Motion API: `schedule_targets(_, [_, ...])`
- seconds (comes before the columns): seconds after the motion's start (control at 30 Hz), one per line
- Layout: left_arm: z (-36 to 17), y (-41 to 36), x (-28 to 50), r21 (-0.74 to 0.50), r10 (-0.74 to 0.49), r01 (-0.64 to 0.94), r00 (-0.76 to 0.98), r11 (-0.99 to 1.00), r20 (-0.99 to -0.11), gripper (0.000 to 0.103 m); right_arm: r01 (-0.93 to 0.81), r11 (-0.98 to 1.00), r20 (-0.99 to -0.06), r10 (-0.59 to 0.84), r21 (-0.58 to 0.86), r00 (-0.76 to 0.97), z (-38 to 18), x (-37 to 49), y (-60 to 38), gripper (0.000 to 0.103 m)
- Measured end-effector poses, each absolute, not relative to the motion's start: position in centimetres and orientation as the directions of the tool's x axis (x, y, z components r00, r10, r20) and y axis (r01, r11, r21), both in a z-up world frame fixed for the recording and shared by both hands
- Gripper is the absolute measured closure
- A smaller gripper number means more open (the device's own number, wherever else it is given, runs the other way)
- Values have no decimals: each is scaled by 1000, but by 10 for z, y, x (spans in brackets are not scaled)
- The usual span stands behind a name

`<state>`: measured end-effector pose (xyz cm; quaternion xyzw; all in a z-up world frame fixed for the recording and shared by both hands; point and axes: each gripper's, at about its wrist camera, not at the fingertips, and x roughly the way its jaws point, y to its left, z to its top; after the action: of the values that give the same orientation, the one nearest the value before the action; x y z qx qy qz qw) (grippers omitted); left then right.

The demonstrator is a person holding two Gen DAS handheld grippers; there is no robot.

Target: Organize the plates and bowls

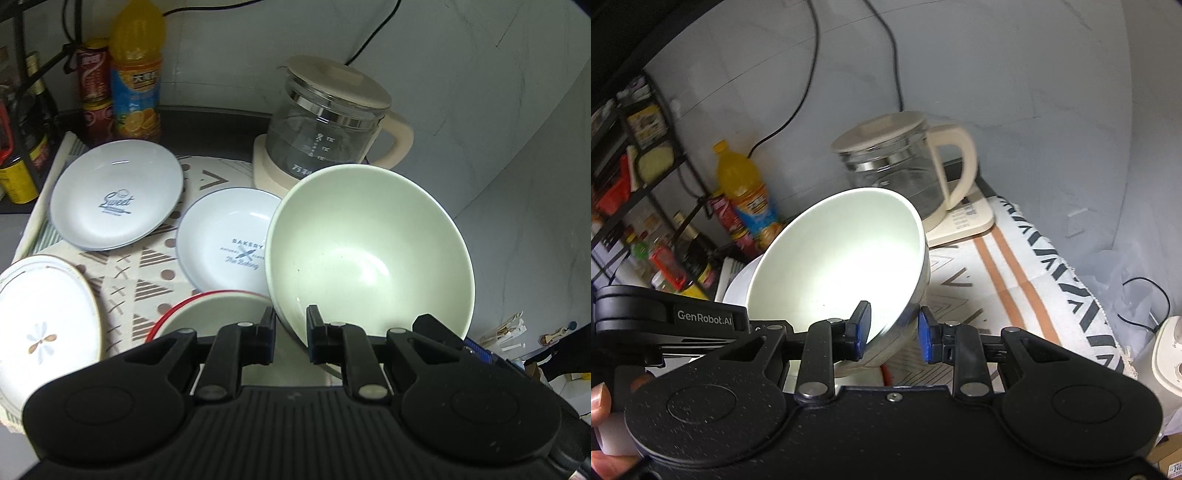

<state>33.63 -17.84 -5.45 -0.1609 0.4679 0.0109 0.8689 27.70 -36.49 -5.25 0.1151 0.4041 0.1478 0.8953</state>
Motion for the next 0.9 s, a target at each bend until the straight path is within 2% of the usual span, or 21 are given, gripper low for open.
schedule_targets(0.9, [-84, -135, 269, -258, -74, -325, 485, 910, -871, 88, -293, 907, -775, 413, 302, 478, -79, 241, -321, 75])
